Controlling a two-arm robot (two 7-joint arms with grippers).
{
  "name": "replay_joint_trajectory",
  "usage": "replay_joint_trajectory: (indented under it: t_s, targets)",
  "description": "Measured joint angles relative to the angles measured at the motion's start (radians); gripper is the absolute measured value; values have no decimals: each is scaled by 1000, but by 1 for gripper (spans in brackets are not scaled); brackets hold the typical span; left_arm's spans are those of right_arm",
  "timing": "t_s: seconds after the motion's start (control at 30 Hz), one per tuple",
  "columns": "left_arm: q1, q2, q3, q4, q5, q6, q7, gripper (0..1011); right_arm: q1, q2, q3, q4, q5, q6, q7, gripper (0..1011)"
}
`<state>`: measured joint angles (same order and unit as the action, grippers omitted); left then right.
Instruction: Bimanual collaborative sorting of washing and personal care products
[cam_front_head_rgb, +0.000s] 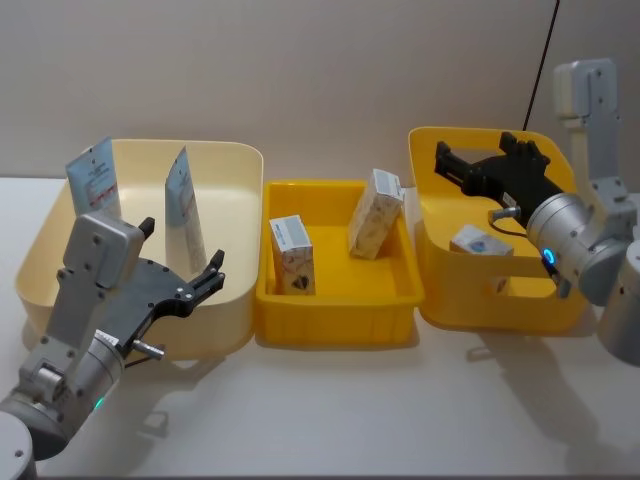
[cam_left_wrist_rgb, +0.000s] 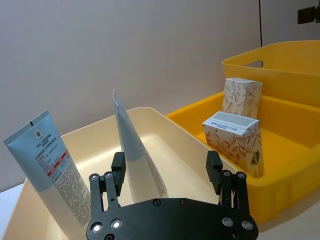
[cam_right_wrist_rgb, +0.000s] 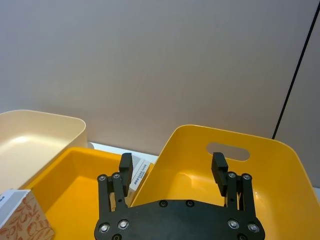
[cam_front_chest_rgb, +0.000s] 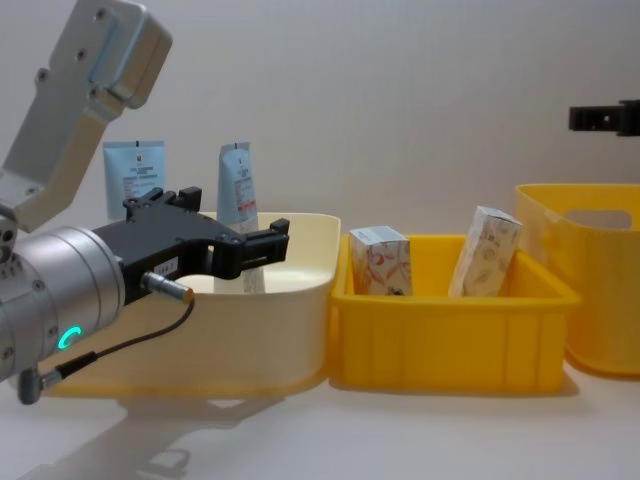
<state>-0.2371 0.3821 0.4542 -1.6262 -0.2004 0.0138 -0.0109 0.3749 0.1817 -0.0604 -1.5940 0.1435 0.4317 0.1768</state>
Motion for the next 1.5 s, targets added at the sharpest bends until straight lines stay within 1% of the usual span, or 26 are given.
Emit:
replay_joint_trajectory:
  t_s: [0.03,0.1,0.6,1.5]
  targets:
    - [0,0,0,0,0,0,0,1003,2,-1,-2,3,1,3,2,992]
    - [0,0,0,0,0,0,0,1003,4,-1,-4,6,1,5,4,1001]
    - [0,0,0,0,0,0,0,1003,15,-3,-15,21,4,19,14,1001]
    - [0,0,0,0,0,0,0,1003,19,-4,-18,27,5,25,18,1001]
